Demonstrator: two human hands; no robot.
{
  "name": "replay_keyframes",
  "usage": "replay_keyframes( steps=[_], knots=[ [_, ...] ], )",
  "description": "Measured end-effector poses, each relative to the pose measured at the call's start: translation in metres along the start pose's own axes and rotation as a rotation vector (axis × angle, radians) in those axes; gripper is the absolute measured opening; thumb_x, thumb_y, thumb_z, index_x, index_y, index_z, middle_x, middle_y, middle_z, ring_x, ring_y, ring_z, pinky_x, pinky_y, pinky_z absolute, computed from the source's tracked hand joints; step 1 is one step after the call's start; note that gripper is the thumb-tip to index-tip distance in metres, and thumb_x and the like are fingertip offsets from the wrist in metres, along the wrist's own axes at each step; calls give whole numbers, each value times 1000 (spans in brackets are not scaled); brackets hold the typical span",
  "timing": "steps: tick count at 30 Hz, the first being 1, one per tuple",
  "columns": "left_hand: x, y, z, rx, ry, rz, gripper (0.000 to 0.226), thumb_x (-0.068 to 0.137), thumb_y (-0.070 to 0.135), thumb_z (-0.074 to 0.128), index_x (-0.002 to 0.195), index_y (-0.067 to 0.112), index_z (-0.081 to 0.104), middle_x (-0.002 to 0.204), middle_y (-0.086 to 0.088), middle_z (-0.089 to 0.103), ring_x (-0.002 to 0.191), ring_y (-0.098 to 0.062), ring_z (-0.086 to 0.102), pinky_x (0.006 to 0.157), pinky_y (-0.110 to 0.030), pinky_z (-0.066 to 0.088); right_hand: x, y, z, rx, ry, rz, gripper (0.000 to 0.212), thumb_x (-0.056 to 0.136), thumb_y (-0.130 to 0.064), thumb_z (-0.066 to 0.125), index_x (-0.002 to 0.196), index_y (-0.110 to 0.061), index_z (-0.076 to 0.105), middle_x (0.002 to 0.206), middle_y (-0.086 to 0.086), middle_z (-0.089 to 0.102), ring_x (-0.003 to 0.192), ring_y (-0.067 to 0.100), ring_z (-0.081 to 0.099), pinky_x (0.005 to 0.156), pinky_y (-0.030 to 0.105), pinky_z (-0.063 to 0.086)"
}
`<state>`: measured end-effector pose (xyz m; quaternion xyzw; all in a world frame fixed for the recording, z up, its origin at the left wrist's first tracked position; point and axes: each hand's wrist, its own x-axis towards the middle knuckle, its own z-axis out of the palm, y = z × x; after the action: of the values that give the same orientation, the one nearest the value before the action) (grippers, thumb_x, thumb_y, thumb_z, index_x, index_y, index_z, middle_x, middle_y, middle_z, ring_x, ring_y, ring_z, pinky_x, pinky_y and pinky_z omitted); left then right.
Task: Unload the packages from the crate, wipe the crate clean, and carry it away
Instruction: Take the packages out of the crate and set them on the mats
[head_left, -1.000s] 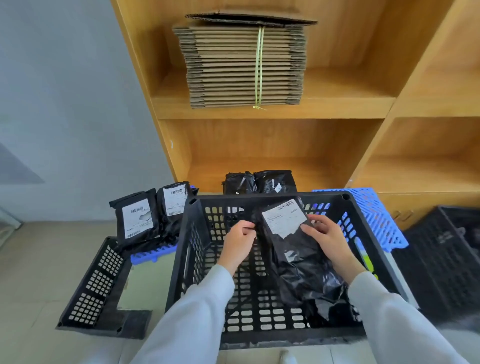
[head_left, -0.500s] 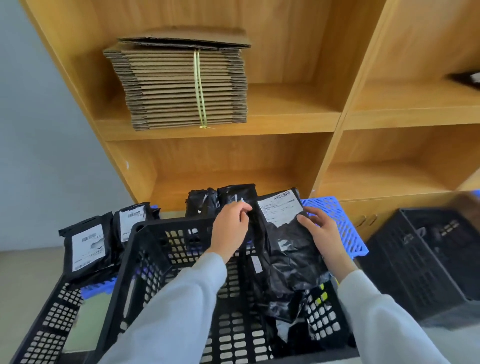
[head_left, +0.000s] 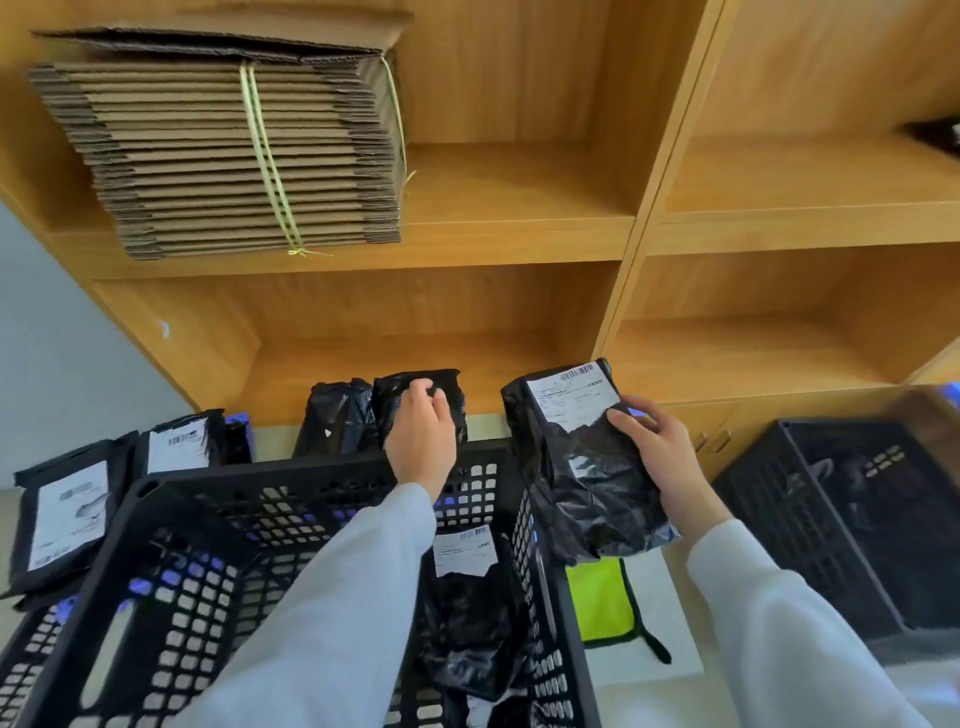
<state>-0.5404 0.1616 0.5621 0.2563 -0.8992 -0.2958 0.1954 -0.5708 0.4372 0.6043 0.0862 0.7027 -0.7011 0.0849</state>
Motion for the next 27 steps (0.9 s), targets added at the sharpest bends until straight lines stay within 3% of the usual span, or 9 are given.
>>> replay_keyframes(
  steps=[3, 6, 11, 14, 17, 21, 23, 27],
  knots=[
    [-1, -1, 14, 197, 34, 37, 21, 103, 30, 43, 106, 19, 61, 87, 4, 68, 73, -22, 63, 53, -31, 39, 26, 4, -17, -16, -14, 20, 17, 94, -17, 70, 109, -25, 70, 88, 1, 78, 72, 13, 74, 61, 23, 58],
    [-4, 1, 19, 317, 59, 79, 26, 99, 24, 45, 84, 16, 65, 65, 3, 59, 51, -22, 52, 44, -24, 32, 51, 20, -24, -14, -31, 60, 19, 93, -17, 71, 111, -24, 69, 91, 3, 78, 76, 17, 75, 65, 27, 59],
    [-5, -1, 19, 387, 79, 102, 32, 99, 25, 43, 70, 20, 56, 51, 6, 44, 42, -18, 41, 43, -20, 18, 91, 69, -17, -54, -65, 148, 26, 93, -14, 71, 118, -19, 65, 98, 12, 75, 81, 24, 73, 72, 33, 59],
    [-4, 0, 20, 419, 100, 89, 30, 97, 24, 47, 76, 17, 67, 45, 9, 32, 39, -16, 32, 45, -19, 10, 112, 99, -11, -91, -56, 201, 29, 93, -12, 72, 120, -15, 63, 95, 14, 74, 75, 20, 74, 68, 32, 60],
    [-4, 0, 22, 416, 125, 103, 32, 98, 23, 44, 78, 16, 68, 45, 9, 33, 37, -14, 30, 43, -19, 10, 128, 124, -3, -148, -49, 245, 28, 92, -9, 71, 119, -13, 62, 93, 13, 72, 65, 15, 71, 56, 24, 57],
    [-6, 0, 19, 355, 152, 132, 35, 103, 30, 31, 89, 19, 62, 72, 7, 57, 41, -14, 38, 40, -21, 13, 141, 148, 2, -143, 11, 331, 30, 92, -9, 73, 118, -15, 60, 97, 12, 68, 72, 20, 67, 48, 21, 55],
    [-6, 0, 20, 340, 153, 133, 33, 102, 28, 32, 95, 21, 63, 78, 8, 60, 42, -14, 41, 39, -21, 13, 147, 159, 5, -124, 32, 368, 30, 92, -8, 72, 118, -16, 59, 98, 11, 69, 75, 22, 68, 54, 26, 57],
    [-6, -1, 21, 367, 128, 119, 27, 102, 25, 38, 90, 23, 62, 70, 8, 55, 45, -14, 42, 40, -23, 15, 160, 177, 9, -142, 55, 406, 30, 94, -6, 69, 120, -15, 59, 104, 15, 69, 81, 26, 69, 72, 38, 61]
  ],
)
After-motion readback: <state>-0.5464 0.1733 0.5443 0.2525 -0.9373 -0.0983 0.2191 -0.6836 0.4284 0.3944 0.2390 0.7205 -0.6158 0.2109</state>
